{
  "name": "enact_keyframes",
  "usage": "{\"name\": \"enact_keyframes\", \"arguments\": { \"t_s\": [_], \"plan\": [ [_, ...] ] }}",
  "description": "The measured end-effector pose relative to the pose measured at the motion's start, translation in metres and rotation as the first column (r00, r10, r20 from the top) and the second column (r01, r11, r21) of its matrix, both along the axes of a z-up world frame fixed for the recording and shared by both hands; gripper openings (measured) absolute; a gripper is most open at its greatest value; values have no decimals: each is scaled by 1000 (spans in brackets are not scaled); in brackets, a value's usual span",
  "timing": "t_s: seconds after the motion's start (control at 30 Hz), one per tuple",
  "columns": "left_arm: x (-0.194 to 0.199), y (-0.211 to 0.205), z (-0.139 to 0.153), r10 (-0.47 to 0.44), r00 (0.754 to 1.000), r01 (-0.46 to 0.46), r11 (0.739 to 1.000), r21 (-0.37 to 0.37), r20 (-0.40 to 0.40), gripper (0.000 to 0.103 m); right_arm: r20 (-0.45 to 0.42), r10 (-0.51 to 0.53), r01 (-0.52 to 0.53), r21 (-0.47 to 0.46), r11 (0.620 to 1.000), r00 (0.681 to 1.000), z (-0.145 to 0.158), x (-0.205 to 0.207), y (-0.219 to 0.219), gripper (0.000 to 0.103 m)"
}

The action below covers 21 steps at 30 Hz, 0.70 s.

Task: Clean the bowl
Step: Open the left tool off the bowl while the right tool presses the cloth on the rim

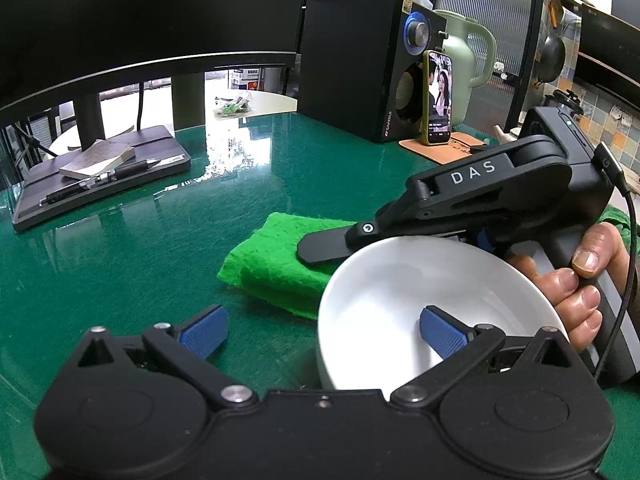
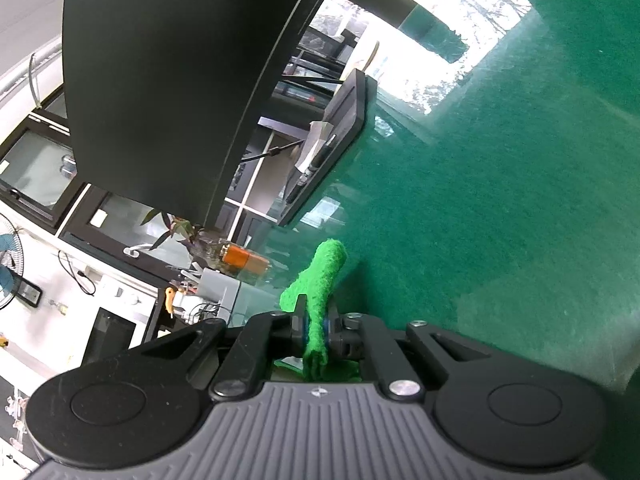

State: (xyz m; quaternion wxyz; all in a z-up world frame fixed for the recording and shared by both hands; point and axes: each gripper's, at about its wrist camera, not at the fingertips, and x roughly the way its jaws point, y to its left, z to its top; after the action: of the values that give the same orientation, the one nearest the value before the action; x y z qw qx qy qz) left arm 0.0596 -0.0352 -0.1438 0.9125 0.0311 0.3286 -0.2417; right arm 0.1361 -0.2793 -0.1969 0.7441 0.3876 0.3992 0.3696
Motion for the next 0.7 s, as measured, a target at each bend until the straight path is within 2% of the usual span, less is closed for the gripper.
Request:
{"name": "enact_keyframes", "arguments": {
  "t_s": [0.23, 0.43, 0.53, 0.7],
  "plan": [
    [0, -3, 0, 30, 1000, -30, 1000, -10, -3, 103, -2, -26, 26, -9, 1000, 1000, 1, -3, 0, 4],
    [0, -6, 0, 34, 999, -34, 999, 6, -2, 103, -60, -47, 48, 17, 999, 997, -2, 0, -4, 4],
    [-3, -7, 0, 44, 999, -44, 999, 19, 2, 103, -42, -43, 42, -12, 999, 998, 1, -1, -6, 4],
    [-8, -11, 0, 98, 995, -98, 995, 19, 0, 103, -67, -47, 46, -14, 999, 997, 2, -1, -9, 4]
  ]
}}
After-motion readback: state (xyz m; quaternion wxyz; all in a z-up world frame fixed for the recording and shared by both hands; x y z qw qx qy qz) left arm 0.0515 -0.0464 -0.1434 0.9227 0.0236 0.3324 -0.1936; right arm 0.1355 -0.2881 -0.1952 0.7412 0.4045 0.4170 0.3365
